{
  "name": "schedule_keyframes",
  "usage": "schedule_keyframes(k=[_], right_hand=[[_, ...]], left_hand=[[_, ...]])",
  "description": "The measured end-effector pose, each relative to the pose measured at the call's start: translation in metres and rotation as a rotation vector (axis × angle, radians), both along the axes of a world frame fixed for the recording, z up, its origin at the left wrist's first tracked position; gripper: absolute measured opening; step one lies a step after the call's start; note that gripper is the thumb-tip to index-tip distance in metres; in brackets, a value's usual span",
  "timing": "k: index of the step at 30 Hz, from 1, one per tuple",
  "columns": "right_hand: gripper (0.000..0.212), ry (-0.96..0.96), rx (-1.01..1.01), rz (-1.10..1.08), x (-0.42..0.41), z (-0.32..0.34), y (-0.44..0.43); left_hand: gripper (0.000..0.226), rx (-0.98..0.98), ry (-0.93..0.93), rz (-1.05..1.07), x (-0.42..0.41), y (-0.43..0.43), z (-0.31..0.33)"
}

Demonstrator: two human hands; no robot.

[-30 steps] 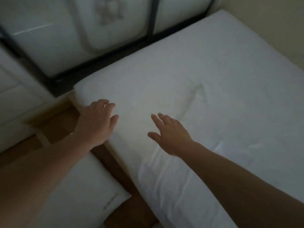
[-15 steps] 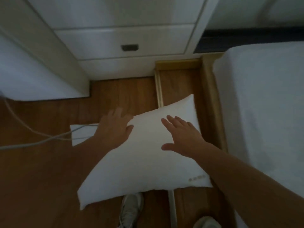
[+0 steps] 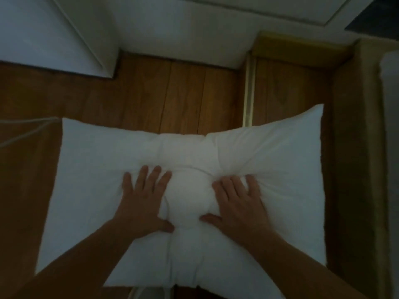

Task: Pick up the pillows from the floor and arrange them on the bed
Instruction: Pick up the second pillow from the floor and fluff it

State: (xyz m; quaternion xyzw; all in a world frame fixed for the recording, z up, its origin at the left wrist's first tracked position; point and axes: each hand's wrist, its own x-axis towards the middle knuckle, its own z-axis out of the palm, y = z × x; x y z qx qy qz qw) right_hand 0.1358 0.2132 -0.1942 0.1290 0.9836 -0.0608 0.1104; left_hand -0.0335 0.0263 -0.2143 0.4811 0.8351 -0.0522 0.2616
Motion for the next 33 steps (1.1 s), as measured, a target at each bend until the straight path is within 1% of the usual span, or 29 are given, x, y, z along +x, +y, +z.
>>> schedule_keyframes(k=[2, 4, 7, 10, 12, 15, 20, 24, 27, 30, 33], right_hand=[[0.059, 0.048, 0.02, -0.021, -0.009, -0.004, -0.001], [0.05, -0.022, 0.04, -0.008, -0.021, 0.002, -0.002], [0.051, -0.126, 0.031, 0.028, -0.03, 0.023, 0.003], [0.056, -0.153, -0.094, 0.033, -0.03, 0.063, 0.009], [0.057, -0.151, -0.116, 0.044, -0.024, 0.102, 0.014], [0.054, -0.165, -0.071, 0.059, -0.008, 0.176, 0.025], [0.05, -0.161, 0.026, 0.037, 0.034, 0.31, 0.077], [0.05, -0.14, 0.11, -0.029, 0.098, 0.405, 0.148], [0.047, -0.089, 0.186, -0.086, 0.159, 0.454, 0.21], [0.048, -0.071, 0.269, -0.148, 0.225, 0.487, 0.28], [0.044, -0.132, 0.306, -0.212, 0.283, 0.505, 0.347]], left_hand=[[0.116, 0.076, -0.001, -0.003, -0.003, 0.0, -0.003], [0.093, 0.106, -0.002, 0.01, -0.005, 0.0, -0.001], [0.068, 0.123, -0.048, 0.033, -0.003, 0.004, 0.019], [0.053, 0.202, -0.129, 0.069, 0.002, 0.004, 0.061], [0.053, 0.205, -0.186, 0.084, 0.008, 0.004, 0.099], [0.052, 0.207, -0.228, 0.072, 0.017, 0.015, 0.169], [0.051, 0.244, -0.255, 0.023, 0.047, 0.074, 0.286], [0.062, 0.31, -0.299, -0.071, 0.091, 0.155, 0.359], [0.069, 0.395, -0.305, -0.155, 0.139, 0.23, 0.402], [0.071, 0.465, -0.273, -0.26, 0.195, 0.317, 0.431], [0.067, 0.46, -0.273, -0.309, 0.248, 0.397, 0.447]])
